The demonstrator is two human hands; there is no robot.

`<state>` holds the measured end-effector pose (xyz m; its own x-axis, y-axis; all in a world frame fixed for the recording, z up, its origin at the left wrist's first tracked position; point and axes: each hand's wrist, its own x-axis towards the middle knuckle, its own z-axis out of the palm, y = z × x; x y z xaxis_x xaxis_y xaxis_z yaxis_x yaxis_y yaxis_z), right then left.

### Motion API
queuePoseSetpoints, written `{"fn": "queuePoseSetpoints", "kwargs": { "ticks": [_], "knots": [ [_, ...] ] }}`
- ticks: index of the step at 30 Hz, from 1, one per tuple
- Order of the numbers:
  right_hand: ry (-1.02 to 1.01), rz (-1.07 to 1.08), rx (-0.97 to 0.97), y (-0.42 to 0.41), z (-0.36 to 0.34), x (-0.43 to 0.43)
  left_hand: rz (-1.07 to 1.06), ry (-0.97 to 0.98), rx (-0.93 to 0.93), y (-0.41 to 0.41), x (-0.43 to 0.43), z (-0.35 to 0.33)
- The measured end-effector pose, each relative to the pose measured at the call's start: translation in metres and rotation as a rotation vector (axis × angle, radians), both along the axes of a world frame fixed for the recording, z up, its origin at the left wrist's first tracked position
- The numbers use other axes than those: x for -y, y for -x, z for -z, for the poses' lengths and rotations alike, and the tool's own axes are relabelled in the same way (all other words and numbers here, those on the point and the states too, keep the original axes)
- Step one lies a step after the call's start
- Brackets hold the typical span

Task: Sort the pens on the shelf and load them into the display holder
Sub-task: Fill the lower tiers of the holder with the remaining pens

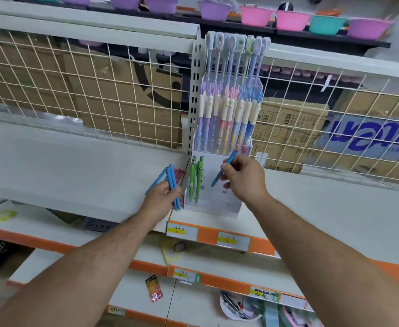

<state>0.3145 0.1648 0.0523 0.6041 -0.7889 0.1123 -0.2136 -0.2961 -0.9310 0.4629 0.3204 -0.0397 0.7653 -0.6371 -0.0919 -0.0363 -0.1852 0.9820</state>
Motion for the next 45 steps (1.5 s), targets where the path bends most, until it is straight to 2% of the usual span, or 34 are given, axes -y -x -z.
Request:
{"fn": "queuePoseSetpoints", "kwargs": {
  "ticks": [7,20,38,45],
  "knots": [
    [0.09,-0.026,-0.1,-0.025,0.004,0.0,0.045,0.056,-0.073,-0.009,-0.005,0.007],
    [0.257,-0.11,-0.374,-0.044,0.02,-0.002,0.074,0.036,-0.057,-0.01,-0.005,0.008],
    [0.254,-0.133,-0.43,-0.046,0.016,0.0,0.102,0.043,-0.054,-0.013,-0.005,0.011],
    [0.369,-0.141,-0.431,-0.042,0.021,-0.007,0.117,0.046,-0.05,-0.015,-0.005,0.013]
  ]
}}
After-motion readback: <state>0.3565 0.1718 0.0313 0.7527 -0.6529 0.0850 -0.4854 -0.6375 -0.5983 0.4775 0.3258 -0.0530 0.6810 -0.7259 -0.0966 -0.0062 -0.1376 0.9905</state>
